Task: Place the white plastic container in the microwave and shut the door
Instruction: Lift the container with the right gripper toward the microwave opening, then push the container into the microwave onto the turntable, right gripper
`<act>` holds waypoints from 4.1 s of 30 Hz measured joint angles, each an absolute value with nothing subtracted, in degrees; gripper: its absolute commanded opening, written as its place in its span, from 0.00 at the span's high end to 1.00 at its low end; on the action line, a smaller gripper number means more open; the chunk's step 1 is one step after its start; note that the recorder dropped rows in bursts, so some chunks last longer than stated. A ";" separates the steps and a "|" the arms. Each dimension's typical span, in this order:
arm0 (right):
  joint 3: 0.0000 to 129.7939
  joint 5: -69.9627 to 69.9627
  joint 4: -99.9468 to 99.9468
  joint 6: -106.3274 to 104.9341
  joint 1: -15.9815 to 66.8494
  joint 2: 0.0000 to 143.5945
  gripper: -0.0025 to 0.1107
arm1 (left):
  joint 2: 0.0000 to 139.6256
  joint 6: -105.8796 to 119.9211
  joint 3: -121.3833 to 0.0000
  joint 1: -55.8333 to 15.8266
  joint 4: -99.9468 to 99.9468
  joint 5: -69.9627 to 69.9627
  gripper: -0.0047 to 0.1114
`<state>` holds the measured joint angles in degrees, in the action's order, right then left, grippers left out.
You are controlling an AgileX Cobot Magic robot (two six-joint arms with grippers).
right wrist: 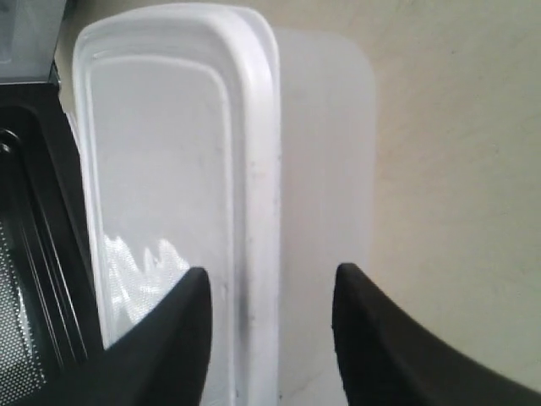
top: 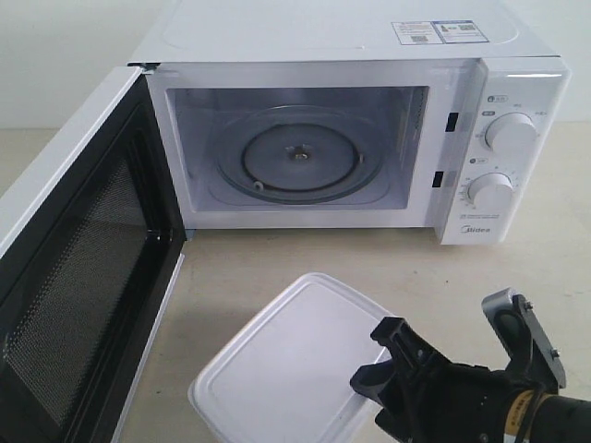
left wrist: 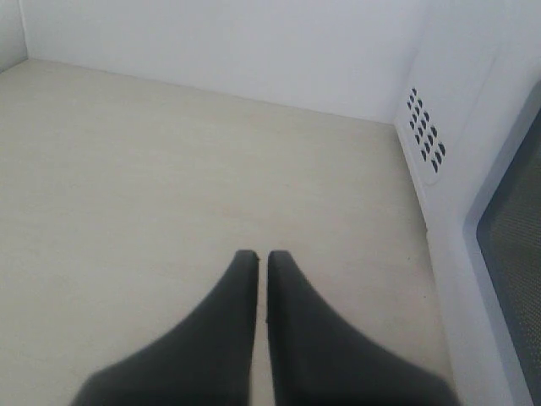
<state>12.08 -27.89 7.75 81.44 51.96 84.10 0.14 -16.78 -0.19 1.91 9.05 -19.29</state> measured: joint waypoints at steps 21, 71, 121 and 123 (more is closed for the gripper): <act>16.46 -20.51 8.09 78.55 51.96 84.60 0.90 | 0.14 -16.78 -0.19 1.91 9.05 -19.29 0.92; 16.56 -50.56 24.38 68.92 51.96 85.66 0.98 | 0.14 -16.78 -0.19 1.91 9.05 -19.29 0.92; 46.55 -59.11 56.22 60.70 55.89 109.16 0.98 | 0.14 -16.78 -0.19 1.91 9.05 -19.29 0.92; 46.81 -59.11 57.57 60.44 55.89 109.95 0.98 | 0.14 -16.78 -0.19 1.91 9.05 -19.29 0.92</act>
<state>46.81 -59.11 57.57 60.44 55.89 109.95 0.14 -16.78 -0.19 1.91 9.05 -19.29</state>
